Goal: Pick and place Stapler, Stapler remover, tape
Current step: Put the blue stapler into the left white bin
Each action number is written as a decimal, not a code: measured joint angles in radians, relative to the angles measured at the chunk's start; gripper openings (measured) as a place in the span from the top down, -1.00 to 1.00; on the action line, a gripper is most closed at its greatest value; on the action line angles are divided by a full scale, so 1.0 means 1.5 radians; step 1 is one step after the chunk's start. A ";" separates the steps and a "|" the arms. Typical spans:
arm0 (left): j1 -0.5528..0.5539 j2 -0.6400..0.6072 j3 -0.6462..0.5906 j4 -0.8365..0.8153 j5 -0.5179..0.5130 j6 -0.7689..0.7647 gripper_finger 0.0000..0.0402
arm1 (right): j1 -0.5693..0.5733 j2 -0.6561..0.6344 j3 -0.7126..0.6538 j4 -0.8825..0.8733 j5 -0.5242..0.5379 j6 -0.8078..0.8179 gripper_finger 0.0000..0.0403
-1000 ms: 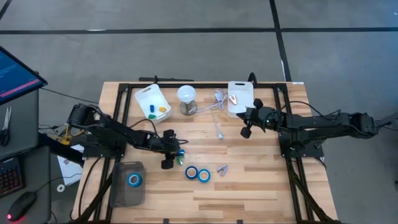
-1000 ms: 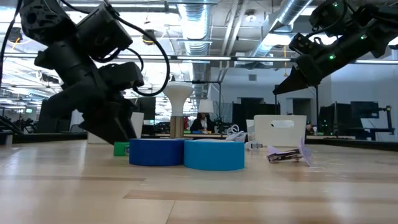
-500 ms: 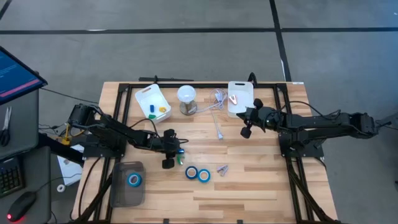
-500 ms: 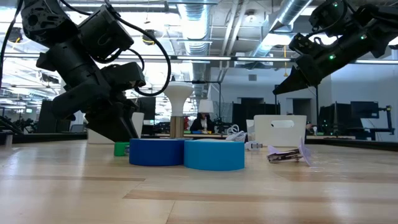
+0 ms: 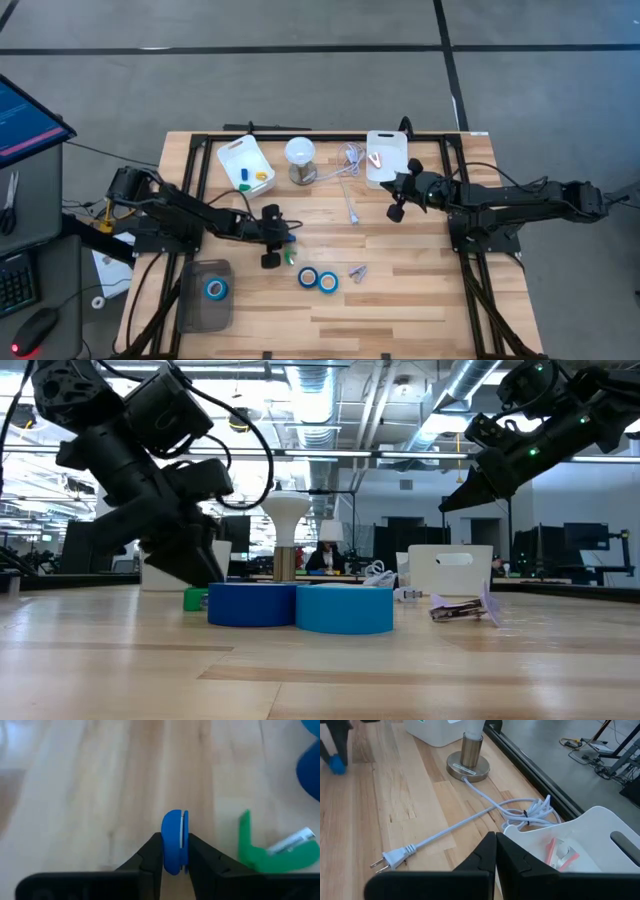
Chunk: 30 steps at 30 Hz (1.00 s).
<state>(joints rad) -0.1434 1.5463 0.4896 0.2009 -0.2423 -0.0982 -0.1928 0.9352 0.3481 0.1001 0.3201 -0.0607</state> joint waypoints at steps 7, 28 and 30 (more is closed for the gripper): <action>0.043 -0.110 0.000 -0.080 -0.035 0.048 0.71 | 0.000 0.000 0.000 -0.004 0.000 0.000 1.00; 0.319 -0.422 0.000 -0.249 -0.148 0.145 0.70 | -0.016 0.000 0.000 -0.012 -0.001 0.001 1.00; 0.343 -0.410 0.000 -0.276 -0.136 0.127 0.70 | -0.017 0.000 0.000 -0.012 -0.001 0.001 1.00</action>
<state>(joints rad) 0.3707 0.9309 0.4900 -0.2124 -0.4465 0.0922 -0.2184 0.9352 0.3481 0.0822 0.3183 -0.0593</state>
